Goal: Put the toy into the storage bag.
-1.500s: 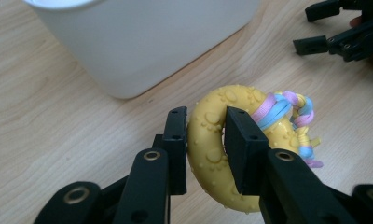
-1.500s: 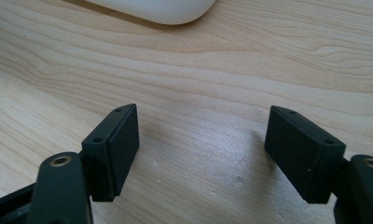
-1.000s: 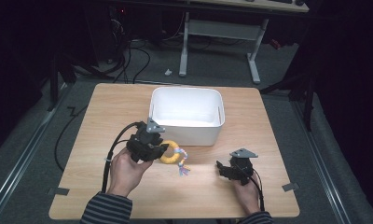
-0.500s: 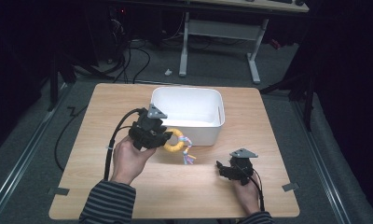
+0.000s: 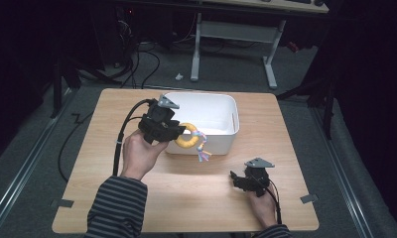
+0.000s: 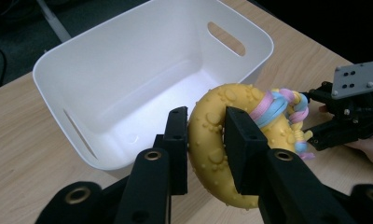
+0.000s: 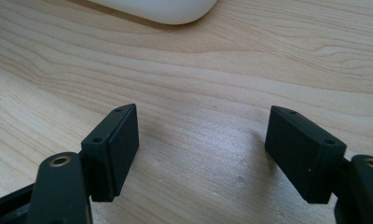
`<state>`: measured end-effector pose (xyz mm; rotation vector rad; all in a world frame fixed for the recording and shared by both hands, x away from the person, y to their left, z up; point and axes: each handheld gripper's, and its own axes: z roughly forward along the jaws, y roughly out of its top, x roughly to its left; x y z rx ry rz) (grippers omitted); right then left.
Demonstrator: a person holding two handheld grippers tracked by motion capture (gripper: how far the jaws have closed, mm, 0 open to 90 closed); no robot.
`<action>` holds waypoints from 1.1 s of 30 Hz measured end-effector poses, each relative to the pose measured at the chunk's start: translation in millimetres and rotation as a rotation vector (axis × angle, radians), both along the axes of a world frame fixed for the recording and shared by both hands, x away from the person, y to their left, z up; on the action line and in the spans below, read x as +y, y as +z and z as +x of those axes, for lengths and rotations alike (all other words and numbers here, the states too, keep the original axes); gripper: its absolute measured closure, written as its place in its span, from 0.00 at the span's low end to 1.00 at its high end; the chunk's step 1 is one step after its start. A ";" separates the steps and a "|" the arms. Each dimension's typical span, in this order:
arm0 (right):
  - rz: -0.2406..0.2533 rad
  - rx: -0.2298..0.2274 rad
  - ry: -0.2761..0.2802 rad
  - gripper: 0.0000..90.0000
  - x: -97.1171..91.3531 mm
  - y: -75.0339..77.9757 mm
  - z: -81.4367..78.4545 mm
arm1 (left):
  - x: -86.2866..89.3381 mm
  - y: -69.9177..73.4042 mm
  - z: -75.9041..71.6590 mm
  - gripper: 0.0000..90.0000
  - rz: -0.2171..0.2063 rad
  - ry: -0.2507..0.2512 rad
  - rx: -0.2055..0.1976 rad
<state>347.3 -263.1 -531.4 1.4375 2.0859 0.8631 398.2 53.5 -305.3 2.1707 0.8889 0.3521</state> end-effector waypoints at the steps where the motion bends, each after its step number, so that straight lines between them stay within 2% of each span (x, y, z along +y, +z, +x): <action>1: 0.000 0.000 0.000 0.29 0.0 0.0 0.0 | 0.0 1.6 2.6 0.80 -0.009 0.002 0.001; 14: -0.001 0.000 0.001 0.29 -0.1 0.0 0.0 | -3.2 8.8 23.6 0.80 -0.019 0.017 0.013; 23: -0.001 -0.001 0.003 0.29 -0.1 0.0 0.0 | -3.7 11.1 42.3 0.80 -0.061 0.041 0.037; 26: 0.000 0.001 0.002 0.29 0.0 0.0 -0.1 | -3.4 11.7 48.4 0.80 -0.059 0.051 0.042; 33: -0.001 -0.001 0.006 0.29 0.0 0.1 -0.1 | -1.6 11.4 61.0 0.80 -0.086 0.081 0.056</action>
